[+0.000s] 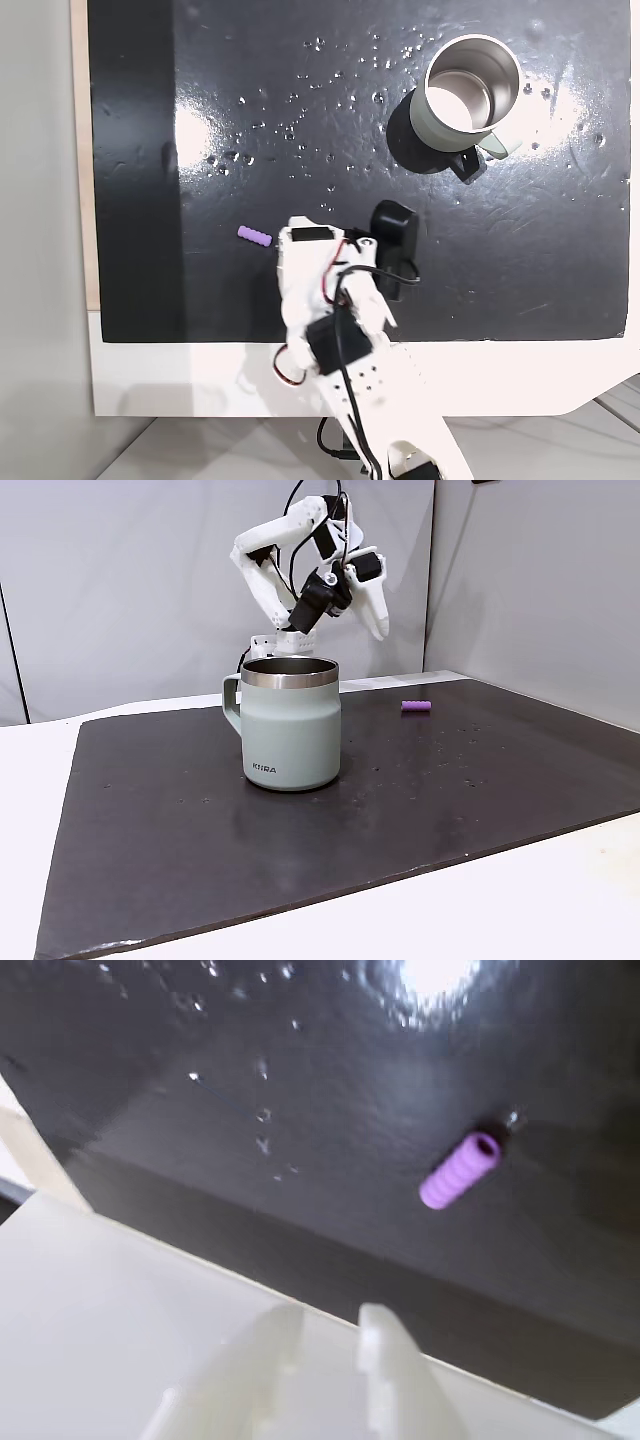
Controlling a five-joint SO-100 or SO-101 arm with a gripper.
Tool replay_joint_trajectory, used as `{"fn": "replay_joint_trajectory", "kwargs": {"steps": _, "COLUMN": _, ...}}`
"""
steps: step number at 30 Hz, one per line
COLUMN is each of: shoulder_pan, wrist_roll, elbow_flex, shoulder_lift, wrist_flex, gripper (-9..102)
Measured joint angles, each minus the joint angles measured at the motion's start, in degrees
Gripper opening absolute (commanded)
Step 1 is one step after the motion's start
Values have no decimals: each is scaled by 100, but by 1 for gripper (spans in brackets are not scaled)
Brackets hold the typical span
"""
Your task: Grasp a pengrip and put it in the cup.
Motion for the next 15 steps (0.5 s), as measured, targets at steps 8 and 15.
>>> {"fn": "replay_joint_trajectory", "kwargs": {"steps": 8, "shoulder_pan": -747, "wrist_roll": 1187, "elbow_flex": -976, "shoulder_lift": -1512, "wrist_flex": 97, "gripper": 21}}
{"fn": "replay_joint_trajectory", "kwargs": {"steps": 15, "shoulder_pan": -984, "wrist_roll": 1723, "elbow_flex": -1696, "shoulder_lift": -2716, "wrist_flex": 396, "gripper": 22}}
